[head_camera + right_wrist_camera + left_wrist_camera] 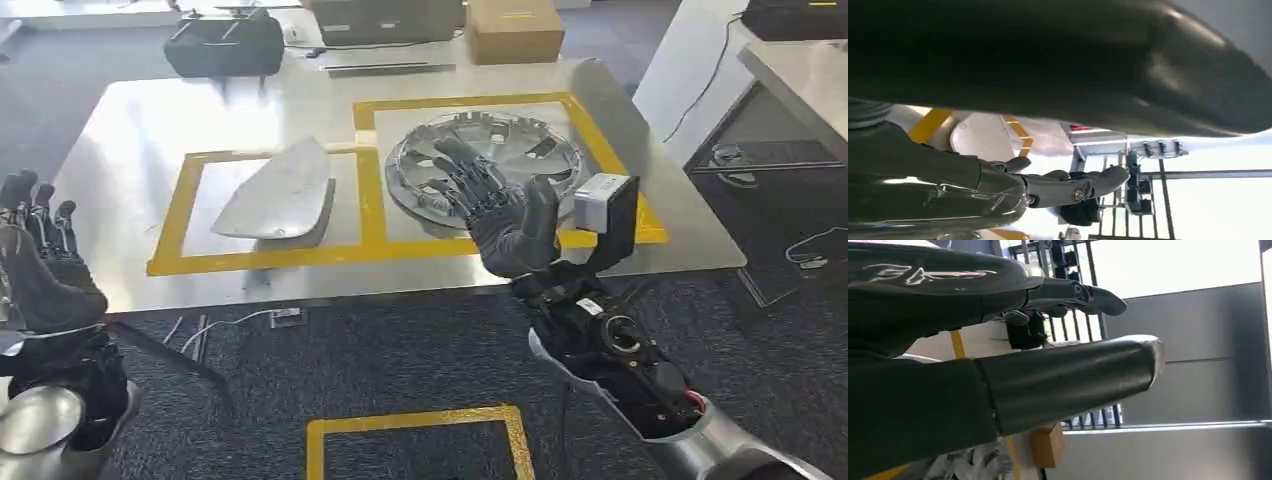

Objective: Take the parts from the cabinet and place them on the table.

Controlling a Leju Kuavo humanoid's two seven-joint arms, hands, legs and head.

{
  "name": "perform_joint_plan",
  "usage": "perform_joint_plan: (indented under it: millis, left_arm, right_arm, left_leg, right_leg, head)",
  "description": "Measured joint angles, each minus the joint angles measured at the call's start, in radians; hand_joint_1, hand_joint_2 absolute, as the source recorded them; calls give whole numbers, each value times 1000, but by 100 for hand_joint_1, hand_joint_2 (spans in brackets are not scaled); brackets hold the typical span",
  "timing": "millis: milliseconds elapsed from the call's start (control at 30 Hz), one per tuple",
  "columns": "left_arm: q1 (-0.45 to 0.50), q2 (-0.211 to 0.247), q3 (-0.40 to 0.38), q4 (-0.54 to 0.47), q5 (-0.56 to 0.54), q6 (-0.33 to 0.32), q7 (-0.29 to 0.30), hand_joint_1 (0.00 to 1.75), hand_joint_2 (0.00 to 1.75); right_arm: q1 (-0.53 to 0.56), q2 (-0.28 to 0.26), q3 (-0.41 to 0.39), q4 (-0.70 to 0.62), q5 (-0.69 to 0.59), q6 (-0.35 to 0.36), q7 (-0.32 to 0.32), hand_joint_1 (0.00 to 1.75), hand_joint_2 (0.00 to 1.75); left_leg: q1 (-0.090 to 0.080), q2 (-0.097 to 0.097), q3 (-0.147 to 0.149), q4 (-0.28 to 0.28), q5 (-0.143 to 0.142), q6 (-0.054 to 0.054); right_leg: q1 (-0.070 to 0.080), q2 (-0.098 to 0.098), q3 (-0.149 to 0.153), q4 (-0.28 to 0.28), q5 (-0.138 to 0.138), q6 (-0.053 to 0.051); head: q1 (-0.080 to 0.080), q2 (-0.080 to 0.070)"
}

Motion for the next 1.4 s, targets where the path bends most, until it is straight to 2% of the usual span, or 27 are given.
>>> perform_joint_plan:
  millis: [67,100,167,233,267,333,400,433,467,567,600,667,733,767,833,900,967,1000,1067,1100,1133,1167,1233,1267,1300,1333,1400]
  left_arm:
    - [2,0,0,0,-2,-5,0,0,0]
    - [0,-1,-1,0,-3,-6,-2,0,0]
    - [0,-6,-2,0,-4,-9,-9,0,0]
    - [2,-8,-2,0,-5,-14,-15,0,0]
    - [4,-10,-2,0,-5,-14,-15,0,0]
    - [5,-10,-2,0,-5,-15,-17,0,0]
    - [5,-10,-2,0,-6,-18,-19,0,0]
    - [6,-11,-2,0,-7,-22,-20,0,0]
    - [5,-10,-2,0,-8,-23,-22,0,0]
    - [8,-12,-2,0,-11,-29,-26,0,0]
    - [8,-12,-2,0,-12,-33,-27,0,0]
    - [8,-12,-2,0,-12,-33,-29,0,0]
    - [13,-13,-2,0,-13,-34,-30,0,0]
    - [15,-13,-2,0,-15,-34,-30,0,0]
    - [16,-13,-2,1,-15,-35,-30,0,0]
    - [14,-16,-2,1,-17,-37,-31,0,0]
    - [11,-19,-2,0,-18,-43,-33,0,0]
    - [11,-21,-2,1,-17,-44,-35,0,0]
    - [7,-22,-2,2,-18,-46,-39,0,0]
    - [6,-25,-2,4,-18,-47,-39,0,0]
    - [3,-27,-2,4,-18,-47,-39,0,0]
    - [2,-29,-2,5,-18,-47,-39,0,0]
    - [2,-32,-2,6,-18,-48,-39,0,0]
    - [2,-33,-2,6,-18,-48,-39,0,0]
    - [2,-34,-2,8,-18,-49,-39,0,0]
    - [2,-35,-2,10,-18,-49,-39,0,0]
    - [2,-35,-2,11,-17,-51,-39,0,0]
  right_arm:
    - [7,-3,-2,-3,3,-7,3,0,0]
    - [13,-9,-5,-4,3,-7,3,0,0]
    - [20,-12,-10,-11,5,-9,5,0,0]
    - [28,-14,-11,-18,6,-12,6,0,0]
    - [32,-16,-11,-19,6,-14,8,0,0]
    - [38,-17,-11,-22,7,-17,9,0,0]
    - [37,-17,-11,-29,13,-18,10,0,0]
    - [36,-17,-12,-35,17,-18,11,0,0]
    - [36,-17,-12,-38,19,-17,10,0,0]
    - [37,-17,-13,-41,20,-17,11,0,0]
    - [37,-17,-13,-41,20,-17,12,0,0]
    - [36,-17,-13,-42,20,-15,11,0,0]
    - [38,-17,-13,-42,20,-15,13,0,0]
    - [38,-17,-13,-42,20,-16,13,0,0]
    - [39,-17,-13,-42,20,-16,15,0,0]
    - [39,-17,-13,-43,23,-19,16,0,0]
    - [38,-17,-15,-49,24,-24,17,0,0]
    - [40,-17,-15,-51,24,-26,18,0,0]
    - [42,-17,-15,-51,24,-28,18,0,0]
    - [45,-18,-15,-52,24,-28,20,0,0]
    - [47,-18,-16,-52,24,-28,20,0,0]
    - [47,-18,-17,-52,24,-29,20,0,0]
    - [49,-18,-17,-52,24,-29,20,0,0]
    - [50,-18,-16,-52,24,-29,19,0,0]
    - [53,-18,-16,-52,24,-29,20,0,0]
    - [54,-18,-16,-52,24,-29,20,0,0]
    - [55,-18,-17,-52,24,-31,21,0,0]
  left_leg:
    - [1,1,-7,-5,13,17]
    - [5,8,-13,-8,24,25]
    - [2,8,-38,-8,43,38]
    - [0,9,-62,-7,62,40]
    - [-1,9,-74,-6,72,39]
    - [-2,9,-100,-4,89,37]
    - [-2,7,-119,1,103,31]
    - [-2,7,-126,3,109,26]
    - [-5,7,-130,6,118,21]
    - [-1,7,-134,-2,144,5]
    - [-2,7,-143,3,135,-1]
    - [2,0,-184,101,25,-12]
    - [8,0,-236,276,-79,-22]
    - [11,0,-249,338,-91,-26]
    - [19,0,-212,325,-37,-30]
    - [25,0,-103,173,25,-30]
    - [20,-3,1,7,-2,-28]
    - [18,-8,-6,15,5,-14]
    - [9,-9,-17,16,14,-8]
    - [17,-5,-24,6,26,9]
    - [15,1,-32,5,35,19]
    - [14,2,-43,5,43,31]
    - [9,5,-64,6,61,39]
    - [8,6,-76,6,70,39]
    - [6,6,-89,7,80,39]
    - [6,6,-101,8,88,37]
    - [5,5,-121,11,105,32]
  right_leg:
    - [1,1,-4,-2,13,13]
    - [-6,1,-11,10,-6,16]
    - [-4,-1,-57,140,-138,19]
    - [-2,-1,-97,303,-224,23]
    - [-2,-1,-98,347,-226,23]
    - [-2,-1,-40,300,-166,21]
    - [-2,-1,80,128,-110,13]
    - [1,0,137,36,-130,6]
    - [7,0,166,-19,-138,5]
    - [13,1,150,-17,-121,-7]
    - [-3,-5,138,-28,-106,-19]
    - [0,-7,119,-27,-84,-33]
    - [1,-8,90,-26,-62,-35]
    - [1,-8,74,-24,-52,-34]
    - [1,-8,44,-18,-34,-31]
    - [0,-7,18,-10,-20,-24]
    - [5,-5,-1,3,-9,-12]
    - [3,-6,-1,-3,3,-5]
    - [-4,-6,-5,-4,17,9]
    - [-3,-3,-15,-2,15,16]
    - [-8,-3,-25,17,-19,17]
    - [-6,-4,-44,76,-82,17]
    - [-7,-4,-90,253,-197,21]
    - [-7,-4,-101,320,-220,22]
    - [-7,-4,-96,351,-212,22]
    - [-6,-4,-70,335,-182,21]
    - [-5,-4,37,185,-109,13]
  head:
    - [1,0]
    - [-2,0]
    - [9,0]
    - [15,0]
    - [19,0]
    - [21,0]
    - [29,0]
    - [34,0]
    - [36,0]
    - [37,0]
    - [34,0]
    - [19,0]
    - [9,0]
    - [7,0]
    - [-1,0]
    - [-4,0]
    - [-7,0]
    - [2,0]
    - [2,0]
    - [6,0]
    - [3,0]
    - [12,0]
    - [24,0]
    - [26,0]
    - [26,0]
    - [27,0]
    - [36,0]
